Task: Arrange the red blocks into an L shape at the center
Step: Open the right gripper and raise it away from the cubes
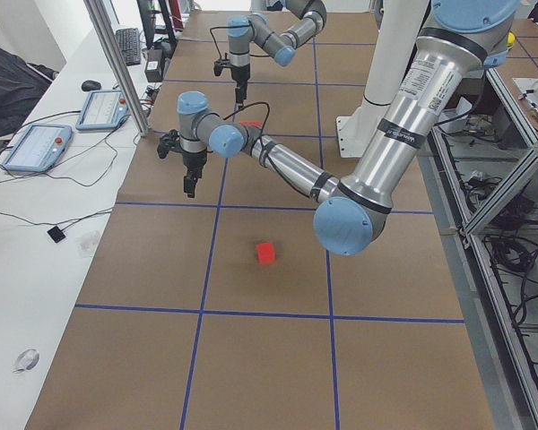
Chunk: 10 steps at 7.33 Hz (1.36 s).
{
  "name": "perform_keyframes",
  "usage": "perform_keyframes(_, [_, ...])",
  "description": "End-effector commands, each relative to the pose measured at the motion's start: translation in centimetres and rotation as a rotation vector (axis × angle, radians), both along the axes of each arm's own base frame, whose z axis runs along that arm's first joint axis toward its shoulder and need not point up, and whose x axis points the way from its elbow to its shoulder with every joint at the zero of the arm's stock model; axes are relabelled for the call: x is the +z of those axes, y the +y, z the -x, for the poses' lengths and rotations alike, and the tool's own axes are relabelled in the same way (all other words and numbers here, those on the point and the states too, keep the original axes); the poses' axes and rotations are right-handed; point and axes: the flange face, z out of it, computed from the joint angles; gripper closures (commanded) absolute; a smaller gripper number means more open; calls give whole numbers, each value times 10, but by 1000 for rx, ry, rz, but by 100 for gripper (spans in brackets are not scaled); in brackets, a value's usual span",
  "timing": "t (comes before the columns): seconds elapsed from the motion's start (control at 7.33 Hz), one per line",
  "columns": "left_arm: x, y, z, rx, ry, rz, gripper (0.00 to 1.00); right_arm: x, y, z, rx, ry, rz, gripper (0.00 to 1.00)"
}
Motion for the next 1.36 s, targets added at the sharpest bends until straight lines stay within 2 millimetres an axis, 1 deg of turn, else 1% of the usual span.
perform_keyframes(0.0, [59,34,23,-4,0,-8,0,0,-16,-71,17,33,21,1])
perform_keyframes(0.14, [91,53,42,-32,-7,22,0,25,-29,-88,25,63,2,1])
perform_keyframes(0.27, [120,74,51,-129,29,74,0,57,-53,-122,21,98,-33,1])
perform_keyframes(0.41, [147,100,63,-212,78,94,0,104,-71,-157,-29,143,-98,1])
perform_keyframes(0.55, [166,117,67,-258,89,139,0,134,-85,-181,-80,177,-156,1])
perform_keyframes(0.68, [167,119,64,-339,83,174,0,141,-91,-191,-86,179,-171,1])
perform_keyframes(0.82, [180,130,57,-356,59,189,0,148,-90,-192,-86,173,-175,1])
perform_keyframes(0.95, [184,140,41,-383,65,199,0,154,-88,-193,-80,164,-183,1])
perform_keyframes(1.09, [187,157,14,-400,72,199,0,161,-87,-194,-82,162,-188,1])
perform_keyframes(1.23, [179,171,-6,-387,85,216,0,159,-87,-194,-82,160,-193,1])
